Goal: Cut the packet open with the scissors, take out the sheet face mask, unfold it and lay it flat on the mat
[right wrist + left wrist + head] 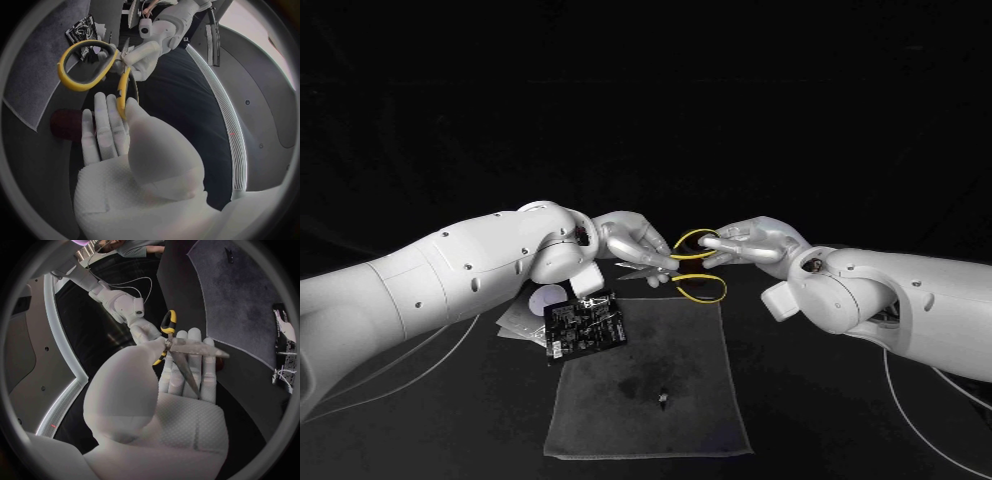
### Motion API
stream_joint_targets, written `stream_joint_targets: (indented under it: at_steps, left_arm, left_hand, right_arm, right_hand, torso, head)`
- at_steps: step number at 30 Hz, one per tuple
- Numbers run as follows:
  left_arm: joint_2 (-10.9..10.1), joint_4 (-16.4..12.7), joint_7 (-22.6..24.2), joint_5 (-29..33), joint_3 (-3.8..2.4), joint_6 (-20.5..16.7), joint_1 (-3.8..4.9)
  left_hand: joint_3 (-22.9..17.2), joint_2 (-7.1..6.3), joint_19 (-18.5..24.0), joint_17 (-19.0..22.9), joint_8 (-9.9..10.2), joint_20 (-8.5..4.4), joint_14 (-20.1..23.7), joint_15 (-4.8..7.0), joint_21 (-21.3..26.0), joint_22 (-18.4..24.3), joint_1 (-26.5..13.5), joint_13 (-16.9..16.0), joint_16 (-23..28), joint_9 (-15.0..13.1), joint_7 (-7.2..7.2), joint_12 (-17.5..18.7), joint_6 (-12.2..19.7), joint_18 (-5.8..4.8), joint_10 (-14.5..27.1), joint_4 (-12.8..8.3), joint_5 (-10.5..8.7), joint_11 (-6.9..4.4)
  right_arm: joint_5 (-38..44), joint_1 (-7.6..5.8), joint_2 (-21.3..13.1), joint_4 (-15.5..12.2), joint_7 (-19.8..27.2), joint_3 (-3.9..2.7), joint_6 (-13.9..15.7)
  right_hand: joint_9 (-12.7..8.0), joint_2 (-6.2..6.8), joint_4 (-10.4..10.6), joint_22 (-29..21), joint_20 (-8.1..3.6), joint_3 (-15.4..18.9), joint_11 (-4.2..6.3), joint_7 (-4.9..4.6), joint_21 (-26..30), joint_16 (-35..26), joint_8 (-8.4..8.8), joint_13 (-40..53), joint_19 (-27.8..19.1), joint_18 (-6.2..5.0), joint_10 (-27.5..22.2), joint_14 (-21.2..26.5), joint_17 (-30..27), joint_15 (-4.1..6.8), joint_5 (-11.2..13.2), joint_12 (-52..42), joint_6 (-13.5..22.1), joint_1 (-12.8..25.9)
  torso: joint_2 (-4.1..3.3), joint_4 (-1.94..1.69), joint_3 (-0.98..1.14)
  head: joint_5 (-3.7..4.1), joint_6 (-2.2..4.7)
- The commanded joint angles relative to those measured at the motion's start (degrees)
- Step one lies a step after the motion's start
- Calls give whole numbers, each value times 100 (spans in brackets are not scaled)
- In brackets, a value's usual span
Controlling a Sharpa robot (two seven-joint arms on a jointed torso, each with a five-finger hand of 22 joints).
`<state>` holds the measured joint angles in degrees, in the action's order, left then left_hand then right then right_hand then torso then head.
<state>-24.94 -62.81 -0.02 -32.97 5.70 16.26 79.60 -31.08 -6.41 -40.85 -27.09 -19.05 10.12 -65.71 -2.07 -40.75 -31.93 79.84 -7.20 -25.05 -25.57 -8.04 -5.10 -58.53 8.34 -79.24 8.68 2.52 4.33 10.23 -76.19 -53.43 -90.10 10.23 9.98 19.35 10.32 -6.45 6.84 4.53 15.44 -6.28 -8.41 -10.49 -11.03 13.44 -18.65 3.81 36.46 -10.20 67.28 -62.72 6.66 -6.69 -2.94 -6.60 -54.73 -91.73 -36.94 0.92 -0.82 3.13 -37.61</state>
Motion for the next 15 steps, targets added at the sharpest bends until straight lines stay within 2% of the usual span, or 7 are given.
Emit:
stream_joint_targets:
  at_steps: [1,3,4,6,8,9,15]
  left_arm:
    - [27,1,97,-7,-10,41,6]
    - [30,5,90,-7,-10,29,6]
    - [31,10,80,-6,-10,11,6]
    - [33,19,54,1,-10,-24,6]
    - [33,39,6,12,-10,-50,6]
    - [32,48,-19,20,-10,-58,6]
    - [32,129,-186,118,-10,-138,7]
  left_hand:
    - [-652,69,47,-11,-36,-4,8,15,5,-7,10,-8,33,-14,5,-2,39,33,-1,-644,20,-32]
    - [-652,69,47,-11,-36,-4,8,15,5,-7,10,-8,33,-14,5,-2,39,33,-1,-644,20,-32]
    - [-652,69,47,-11,-36,-4,8,15,5,-7,10,-8,33,-14,5,-2,39,33,-1,-644,20,-32]
    - [-650,70,48,-12,-36,-4,7,14,4,-8,10,-8,34,-15,4,-2,40,34,-1,-644,20,-31]
    - [-648,70,49,-12,-35,-3,7,13,4,-8,9,-8,34,-16,2,-1,41,34,0,-644,20,-30]
    - [-648,70,49,-12,-35,-3,7,13,4,-8,9,-8,34,-16,2,-1,41,34,0,-644,20,-30]
    - [-572,-10,191,-7,75,71,171,-89,138,53,-80,32,138,-6,-94,122,217,13,237,-593,19,70]
  right_arm:
    - [149,-2,29,20,226,-2,-134]
    - [195,-3,33,32,221,-3,-65]
    - [225,-3,33,42,219,-4,-7]
    - [256,-5,33,58,215,-5,63]
    - [281,-9,31,82,210,-8,139]
    - [288,-11,31,91,205,-10,164]
    - [377,-82,60,165,62,-27,256]
  right_hand:
    - [94,114,-170,29,-62,-728,242,100,-87,93,-129,1,182,-66,505,-271,85,124,2,-28,-169,-4]
    - [132,176,-206,46,-92,-1046,272,127,-127,122,-169,4,260,-65,619,-355,119,158,19,-20,-208,92]
    - [210,358,-271,100,-151,-1541,316,163,-248,180,-242,15,462,-64,810,-503,188,211,15,-14,-265,338]
    - [335,564,-380,153,-203,-2220,351,185,-354,210,-333,15,602,-58,959,-605,272,245,42,47,-286,739]
    - [407,662,-472,180,-221,-2510,356,197,-401,225,-380,18,641,-53,1025,-650,320,261,18,78,-279,942]
    - [567,748,-658,230,-243,-2940,372,219,-483,253,-484,26,680,-52,1137,-727,418,288,26,137,-256,1319]
    - [779,752,-894,295,-271,-3202,405,242,-579,303,-605,42,693,-50,1265,-839,548,328,16,184,-216,1666]
  torso:
    - [1,-4,-7]
    - [3,-6,-8]
    - [4,-5,-5]
    - [5,-4,-5]
    - [5,-3,-4]
    - [5,-2,-3]
    - [2,-1,4]
  head:
    - [1,-15]
    - [-4,-12]
    - [-6,-11]
    - [-11,-10]
    - [-17,-8]
    - [-18,-7]
    - [-14,9]
